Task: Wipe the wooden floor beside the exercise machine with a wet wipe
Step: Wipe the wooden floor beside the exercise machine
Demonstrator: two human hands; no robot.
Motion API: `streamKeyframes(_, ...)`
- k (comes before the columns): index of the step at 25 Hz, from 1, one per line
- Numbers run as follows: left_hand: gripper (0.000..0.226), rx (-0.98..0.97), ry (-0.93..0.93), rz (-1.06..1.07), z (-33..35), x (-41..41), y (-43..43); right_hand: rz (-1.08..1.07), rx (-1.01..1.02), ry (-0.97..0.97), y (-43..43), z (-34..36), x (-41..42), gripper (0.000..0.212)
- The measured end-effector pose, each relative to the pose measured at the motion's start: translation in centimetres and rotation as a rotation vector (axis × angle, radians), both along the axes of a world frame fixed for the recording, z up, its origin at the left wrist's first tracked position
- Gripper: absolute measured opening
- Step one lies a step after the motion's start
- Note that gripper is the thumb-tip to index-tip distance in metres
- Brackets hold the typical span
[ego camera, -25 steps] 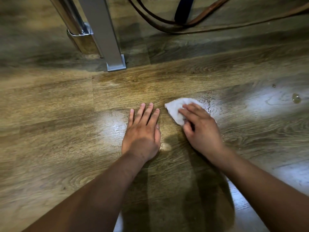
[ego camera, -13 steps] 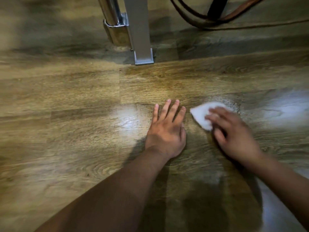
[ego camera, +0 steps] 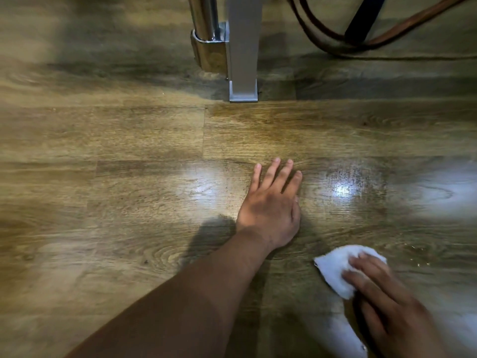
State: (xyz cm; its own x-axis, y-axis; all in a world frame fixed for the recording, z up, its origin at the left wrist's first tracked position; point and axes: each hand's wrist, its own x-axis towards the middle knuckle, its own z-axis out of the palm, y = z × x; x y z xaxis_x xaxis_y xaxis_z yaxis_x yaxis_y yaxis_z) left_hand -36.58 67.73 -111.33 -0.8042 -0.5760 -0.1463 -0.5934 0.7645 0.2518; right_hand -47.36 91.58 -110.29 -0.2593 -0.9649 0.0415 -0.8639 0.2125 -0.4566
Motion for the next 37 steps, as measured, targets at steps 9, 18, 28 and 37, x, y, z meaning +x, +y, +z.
streamKeyframes(9,0.063,0.012,-0.124,-0.033,0.7,-0.4,0.1,-0.262,-0.016,0.12,-11.6,-1.2,-7.2,0.045)
streamKeyframes(18,0.061,0.056,-0.284,-0.089,2.0,-0.9,-0.1,0.083,-0.077,-0.026,1.8,-2.0,1.0,0.038)
streamKeyframes(28,0.086,0.129,-0.685,-0.139,5.8,-6.1,3.0,-0.273,-0.006,-0.002,-3.5,-1.5,-0.5,0.043)
streamKeyframes(37,0.143,0.235,-0.721,-0.085,6.2,-6.3,5.4,-0.076,-0.007,-0.051,3.8,-0.5,0.7,0.037)
